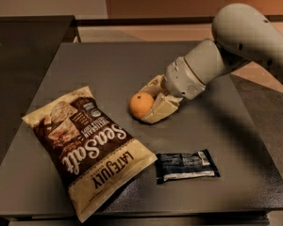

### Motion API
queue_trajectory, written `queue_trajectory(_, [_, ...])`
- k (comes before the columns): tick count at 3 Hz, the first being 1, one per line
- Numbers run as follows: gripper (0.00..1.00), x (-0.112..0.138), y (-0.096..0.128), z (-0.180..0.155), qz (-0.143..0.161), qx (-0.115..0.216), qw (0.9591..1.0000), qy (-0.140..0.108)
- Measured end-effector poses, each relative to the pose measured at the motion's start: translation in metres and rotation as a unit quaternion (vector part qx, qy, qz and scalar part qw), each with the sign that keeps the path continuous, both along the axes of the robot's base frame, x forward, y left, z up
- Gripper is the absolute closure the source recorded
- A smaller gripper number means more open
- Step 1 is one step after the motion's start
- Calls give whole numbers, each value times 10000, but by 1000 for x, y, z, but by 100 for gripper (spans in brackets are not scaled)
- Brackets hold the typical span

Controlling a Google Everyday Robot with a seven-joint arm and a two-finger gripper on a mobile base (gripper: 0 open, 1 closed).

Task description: Move orange near brown chip bag

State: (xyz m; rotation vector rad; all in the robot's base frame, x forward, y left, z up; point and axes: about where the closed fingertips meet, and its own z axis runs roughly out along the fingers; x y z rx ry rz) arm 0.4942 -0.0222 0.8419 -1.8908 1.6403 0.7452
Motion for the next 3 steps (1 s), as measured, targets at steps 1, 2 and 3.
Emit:
queue_trajectory(1, [13, -1, 2, 0, 16, -2, 10000, 3])
queue_trajectory(2, [0, -1, 3, -1, 30, -3, 10000, 5])
queue_trajectory(3, [0, -1, 3, -1, 30, -3, 10000, 5])
